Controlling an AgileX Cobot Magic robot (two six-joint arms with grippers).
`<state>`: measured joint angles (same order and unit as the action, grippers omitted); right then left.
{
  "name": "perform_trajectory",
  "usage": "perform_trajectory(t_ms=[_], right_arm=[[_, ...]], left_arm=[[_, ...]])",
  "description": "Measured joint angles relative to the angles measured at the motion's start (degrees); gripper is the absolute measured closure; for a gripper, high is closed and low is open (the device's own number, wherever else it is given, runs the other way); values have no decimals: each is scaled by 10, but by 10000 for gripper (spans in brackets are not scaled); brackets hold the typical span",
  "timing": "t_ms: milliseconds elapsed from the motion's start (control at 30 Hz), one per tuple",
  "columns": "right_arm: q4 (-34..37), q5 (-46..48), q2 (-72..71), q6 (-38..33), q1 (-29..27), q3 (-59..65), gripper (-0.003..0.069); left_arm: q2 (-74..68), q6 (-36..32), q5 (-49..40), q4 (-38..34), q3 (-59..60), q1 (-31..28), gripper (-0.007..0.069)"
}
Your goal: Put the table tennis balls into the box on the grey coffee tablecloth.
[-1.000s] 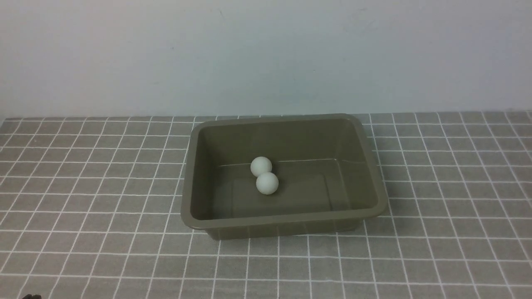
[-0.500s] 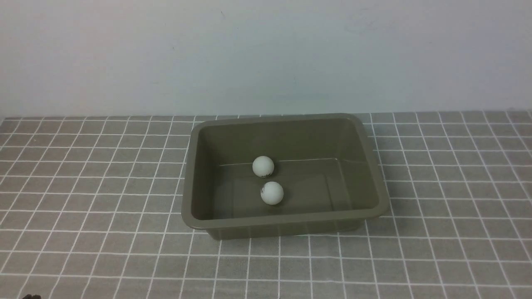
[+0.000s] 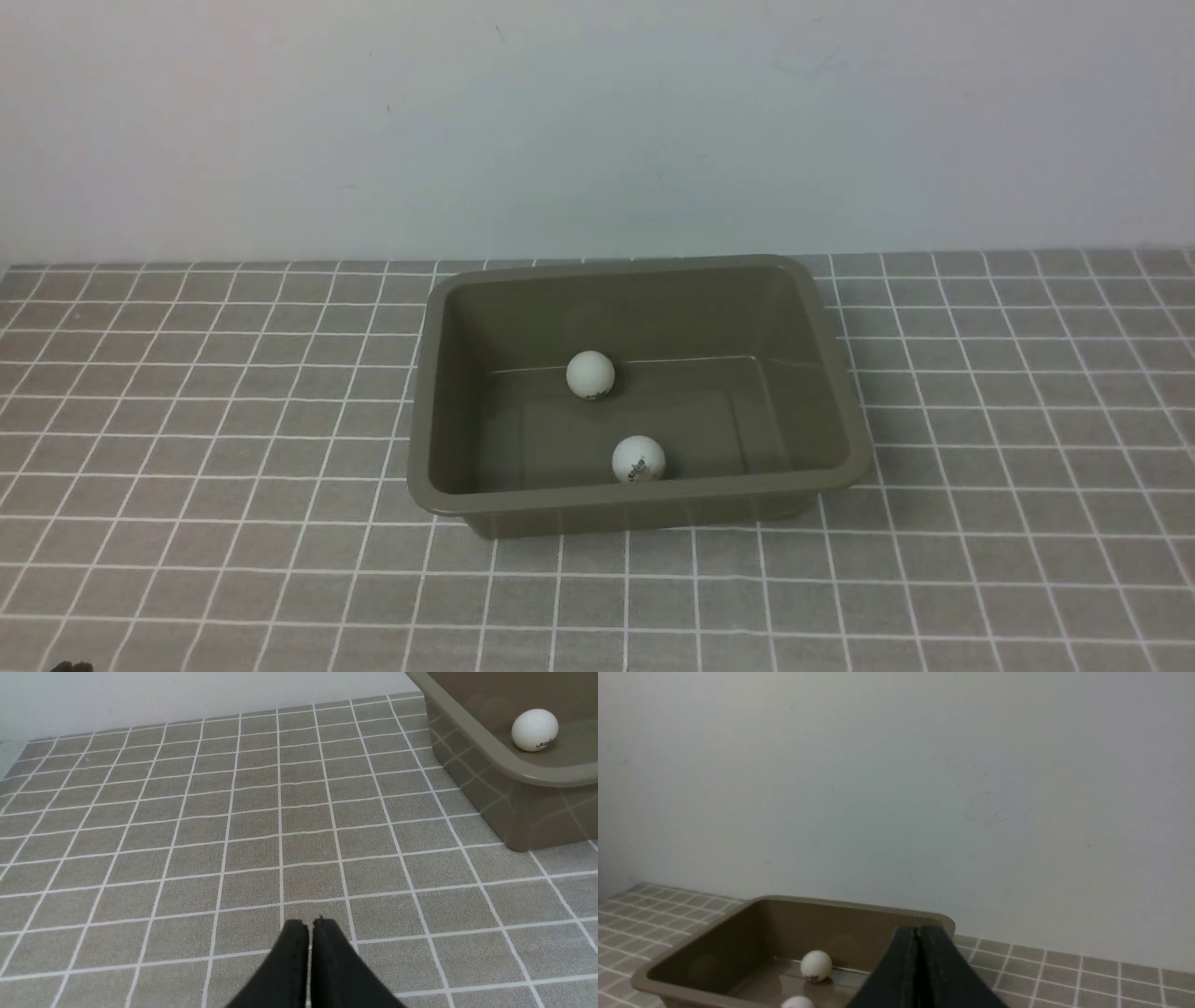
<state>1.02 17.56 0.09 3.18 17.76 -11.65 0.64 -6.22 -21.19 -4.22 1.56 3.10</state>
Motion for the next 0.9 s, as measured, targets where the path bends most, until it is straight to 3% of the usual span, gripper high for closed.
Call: perform_trajectory(t_ms=[167, 267, 900], right_arm=[[-35, 41, -8, -4, -122, 79, 672], [-35, 62, -8, -3, -167, 125, 672], [-35, 52, -8, 4, -178, 126, 672]], left_arm=[[0, 0, 0, -1, 0, 0, 629], [0, 0, -1, -1, 0, 0, 629], [0, 0, -1, -1, 0, 0, 629]])
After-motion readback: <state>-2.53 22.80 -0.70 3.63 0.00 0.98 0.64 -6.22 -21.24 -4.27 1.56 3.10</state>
